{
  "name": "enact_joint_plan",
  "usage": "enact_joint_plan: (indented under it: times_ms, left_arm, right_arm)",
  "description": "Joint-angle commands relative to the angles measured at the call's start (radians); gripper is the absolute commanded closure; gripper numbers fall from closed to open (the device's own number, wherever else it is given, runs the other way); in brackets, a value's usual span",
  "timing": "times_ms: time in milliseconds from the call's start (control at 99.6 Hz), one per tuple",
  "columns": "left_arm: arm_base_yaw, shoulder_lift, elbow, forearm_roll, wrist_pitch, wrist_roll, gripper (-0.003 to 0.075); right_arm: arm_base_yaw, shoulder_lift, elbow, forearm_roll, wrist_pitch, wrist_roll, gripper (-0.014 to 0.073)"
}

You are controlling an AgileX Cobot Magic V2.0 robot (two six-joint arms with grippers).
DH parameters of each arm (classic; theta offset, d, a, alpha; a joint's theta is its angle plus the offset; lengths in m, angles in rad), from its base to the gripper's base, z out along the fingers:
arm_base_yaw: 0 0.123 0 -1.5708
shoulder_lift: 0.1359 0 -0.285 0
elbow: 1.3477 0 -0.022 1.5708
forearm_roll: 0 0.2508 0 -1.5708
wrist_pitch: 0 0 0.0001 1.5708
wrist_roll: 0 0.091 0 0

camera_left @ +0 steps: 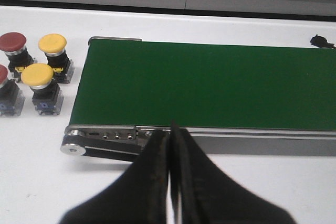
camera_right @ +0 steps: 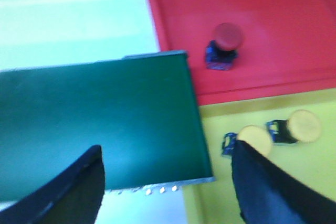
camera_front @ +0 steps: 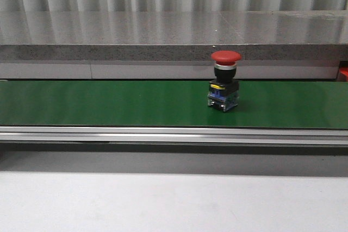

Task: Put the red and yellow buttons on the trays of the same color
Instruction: 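Carry the yellow button into the yellow tray and open the right gripper, then grasp the red button arriving on the belt with the right gripper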

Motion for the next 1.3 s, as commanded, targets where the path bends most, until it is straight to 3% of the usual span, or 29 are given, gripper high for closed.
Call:
enact_joint_plan:
  times_ms: [0,40,50,371,1004,1104,1295]
  left_arm:
    - [-0.008,0.005,-0.025,-0.011,-0.075,-0.003,0.0739]
    - [-0.008,0.005,-0.025,-0.011,-0.075,-0.003,0.0739]
    - [-0.008,0.005,-0.025,-0.011,-0.075,-0.003,0.0739]
    - [-0.008,0.005,-0.025,-0.011,-0.075,-0.003,0.0739]
    - [-0.008,0.005,-0.025,-0.011,-0.075,-0.003,0.0739]
    - [-0.008,0.005,-0.025,-0.011,-0.075,-0.003,0.0739]
    - [-0.008,0.005,-0.025,-0.011,-0.075,-0.003,0.0739]
  right_arm:
    - [0.112,-0.016,-0.024,-0.002,0.031,-0.054,0.0078]
    - [0.157,-0.012,-0.024,0.0,0.042,-0.058,0.0078]
    - [0.28,0.019,-0.024,0.03,0.042,-0.059,0.0078]
    - [0.456,0.167,-0.024,0.096,-0.092,-0.059,0.0078]
    - [0.486,0.374,-0.026,0.136,-0.364,-0.059,0.0082]
    - [0.477,0.407,-0.026,0.136,-0.386,-0.059,0.0154]
    - [0.467,0.414,-0.026,0.136,-0.376,-0.059,0.0468]
